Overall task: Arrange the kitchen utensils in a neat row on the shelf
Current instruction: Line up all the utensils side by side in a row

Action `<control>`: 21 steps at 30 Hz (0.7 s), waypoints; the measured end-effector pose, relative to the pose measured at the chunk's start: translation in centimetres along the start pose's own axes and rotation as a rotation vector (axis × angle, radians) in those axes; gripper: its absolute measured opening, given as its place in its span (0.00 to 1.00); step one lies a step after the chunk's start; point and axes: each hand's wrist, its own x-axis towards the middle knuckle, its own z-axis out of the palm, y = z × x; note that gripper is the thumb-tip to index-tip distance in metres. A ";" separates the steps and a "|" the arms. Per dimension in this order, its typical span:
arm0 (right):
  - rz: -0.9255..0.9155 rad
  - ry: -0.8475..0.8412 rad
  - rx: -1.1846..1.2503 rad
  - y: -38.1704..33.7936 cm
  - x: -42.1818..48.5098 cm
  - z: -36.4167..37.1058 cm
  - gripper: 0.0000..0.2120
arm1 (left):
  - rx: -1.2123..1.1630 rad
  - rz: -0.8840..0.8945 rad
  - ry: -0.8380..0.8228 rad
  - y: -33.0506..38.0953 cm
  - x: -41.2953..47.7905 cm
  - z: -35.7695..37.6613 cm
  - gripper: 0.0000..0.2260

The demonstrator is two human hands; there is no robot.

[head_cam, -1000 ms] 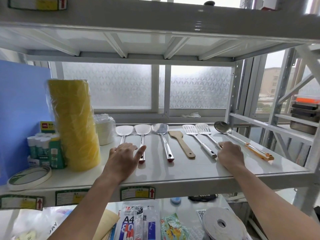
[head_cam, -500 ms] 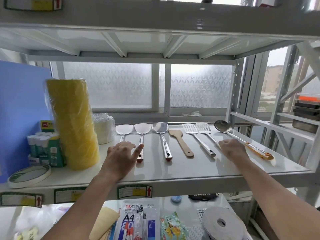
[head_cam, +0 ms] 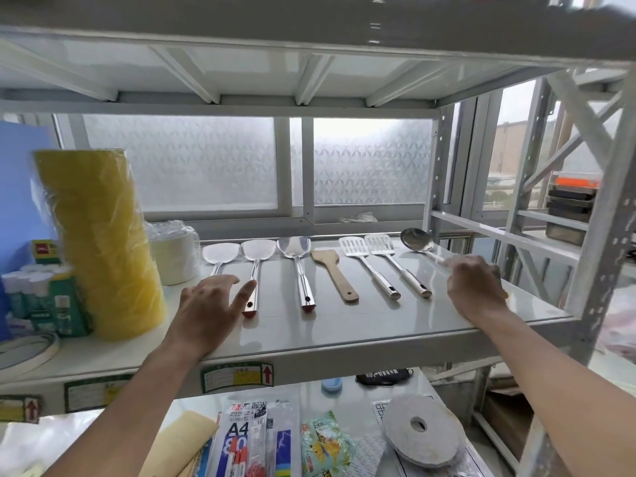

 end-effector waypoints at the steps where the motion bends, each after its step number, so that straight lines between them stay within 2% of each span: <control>1: 0.046 -0.014 -0.050 0.4 0.1 0.2 0.15 | 0.001 0.004 -0.001 0.1 0.0 0.0 0.34; 5: 0.155 -0.072 -0.104 0.5 0.2 0.5 0.16 | 0.000 -0.001 -0.005 0.3 -0.1 -0.2 0.30; 11: 0.242 -0.114 -0.097 0.7 0.3 0.8 0.15 | -0.005 -0.009 -0.007 0.3 -0.1 -0.2 0.30; 21: 0.240 -0.158 -0.091 1.2 0.6 1.6 0.15 | -0.002 -0.012 -0.025 0.2 0.0 -0.1 0.31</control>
